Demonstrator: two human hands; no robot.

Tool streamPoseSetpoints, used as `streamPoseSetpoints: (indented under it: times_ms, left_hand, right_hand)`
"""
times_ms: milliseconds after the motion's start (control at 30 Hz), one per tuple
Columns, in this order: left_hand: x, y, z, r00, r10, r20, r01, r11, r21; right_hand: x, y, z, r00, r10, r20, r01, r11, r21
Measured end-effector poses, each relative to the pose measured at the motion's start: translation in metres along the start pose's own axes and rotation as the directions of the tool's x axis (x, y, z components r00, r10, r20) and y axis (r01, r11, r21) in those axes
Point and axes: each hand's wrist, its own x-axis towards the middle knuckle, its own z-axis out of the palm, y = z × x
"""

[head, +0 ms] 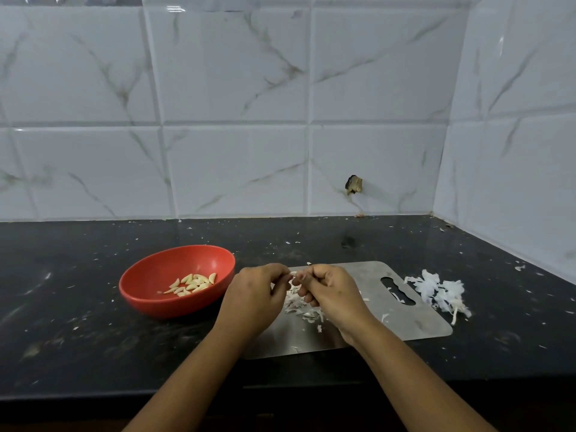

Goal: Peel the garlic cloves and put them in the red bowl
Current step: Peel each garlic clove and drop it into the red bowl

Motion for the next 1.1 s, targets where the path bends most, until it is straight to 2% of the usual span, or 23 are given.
streamPoseSetpoints:
  times_ms: [200,300,500,733,833,933,1100]
  left_hand:
    - [-0.001,-0.004,0.002,0.994,0.105,-0.005,-0.104,0.986,0.134]
    - [-0.003,-0.006,0.0,0.987,0.154,0.047,-0.16,0.967,0.2]
    - [-0.003,-0.008,-0.001,0.985,0.132,0.112,-0.15,0.974,0.169]
    - [-0.004,-0.006,-0.004,0.983,0.151,0.107,-0.149,0.988,-0.026]
    - [-0.004,-0.004,-0.006,0.992,0.072,0.1,-0.05,0.977,-0.209]
    - [-0.002,-0.002,-0.009,0.988,-0.007,0.152,0.067,0.915,-0.399]
    - [0.005,-0.007,-0.009,0.972,-0.113,0.206,0.204,0.844,-0.497]
  right_hand:
    - [0.001,0.002,-0.003,0.999,-0.001,0.05,0.003,0.999,-0.038]
    - [0.002,0.003,-0.009,0.998,-0.001,0.059,0.006,0.997,-0.071]
    - [0.004,0.003,-0.012,0.996,-0.011,0.092,0.021,0.995,-0.1]
    - [0.004,0.002,-0.017,0.982,0.037,0.183,-0.019,0.995,-0.101]
    - [0.003,0.002,-0.018,0.972,0.049,0.23,-0.048,0.999,-0.014]
    - [0.002,-0.001,-0.02,0.952,0.082,0.295,-0.112,0.99,0.086]
    - [-0.003,-0.009,-0.02,0.912,0.082,0.402,-0.185,0.957,0.224]
